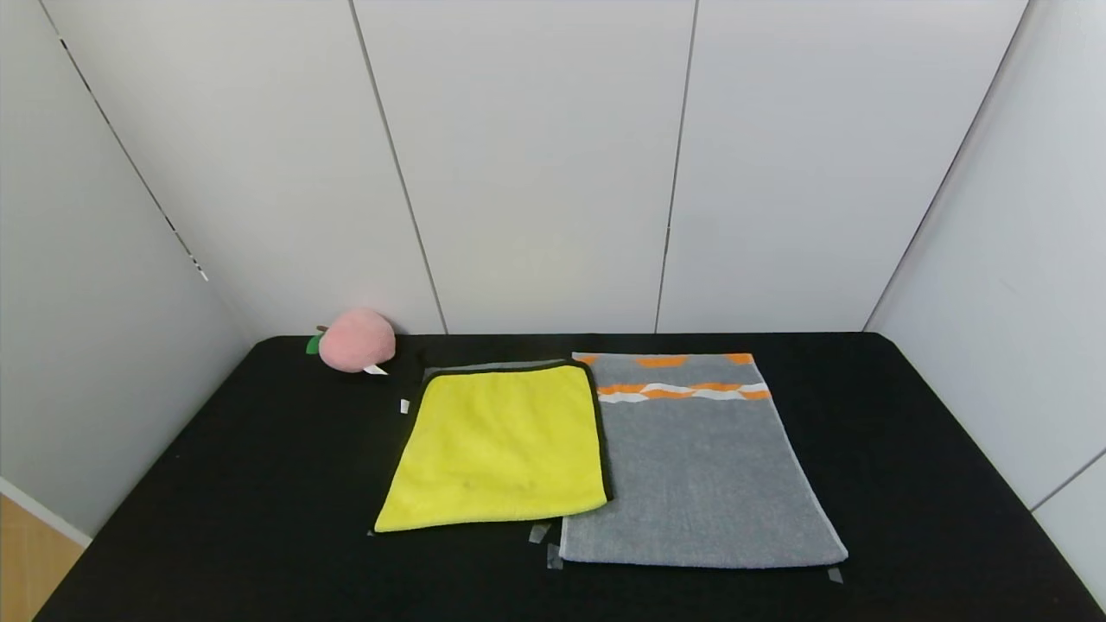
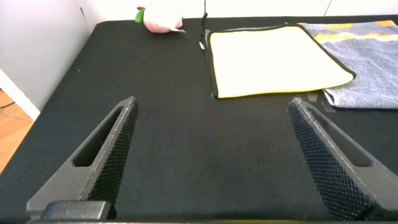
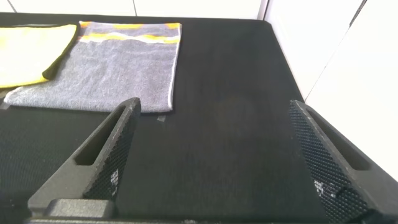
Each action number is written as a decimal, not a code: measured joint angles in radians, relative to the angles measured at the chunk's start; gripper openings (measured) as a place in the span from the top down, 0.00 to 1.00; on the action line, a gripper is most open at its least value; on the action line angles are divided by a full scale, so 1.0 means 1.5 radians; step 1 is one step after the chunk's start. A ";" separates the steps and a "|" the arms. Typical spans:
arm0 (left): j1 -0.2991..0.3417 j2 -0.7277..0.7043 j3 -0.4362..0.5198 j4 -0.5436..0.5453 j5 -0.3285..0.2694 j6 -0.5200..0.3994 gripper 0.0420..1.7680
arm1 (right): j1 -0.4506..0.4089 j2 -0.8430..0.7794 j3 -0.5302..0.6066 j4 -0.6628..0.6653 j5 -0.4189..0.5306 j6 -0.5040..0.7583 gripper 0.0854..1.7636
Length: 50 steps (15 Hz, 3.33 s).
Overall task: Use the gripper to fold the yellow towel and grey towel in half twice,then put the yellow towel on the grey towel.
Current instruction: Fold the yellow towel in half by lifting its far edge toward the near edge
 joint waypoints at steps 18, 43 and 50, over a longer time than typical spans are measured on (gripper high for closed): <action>-0.007 0.135 -0.298 0.109 -0.076 0.004 0.03 | 0.011 0.226 -0.318 0.059 0.089 0.029 0.03; -0.002 0.948 -0.551 0.004 -0.114 -0.056 0.03 | 0.395 1.210 -0.872 0.059 -0.021 0.179 0.03; 0.001 1.132 -0.553 -0.051 -0.198 -0.070 0.03 | 0.405 1.400 -0.990 0.058 0.082 0.237 0.03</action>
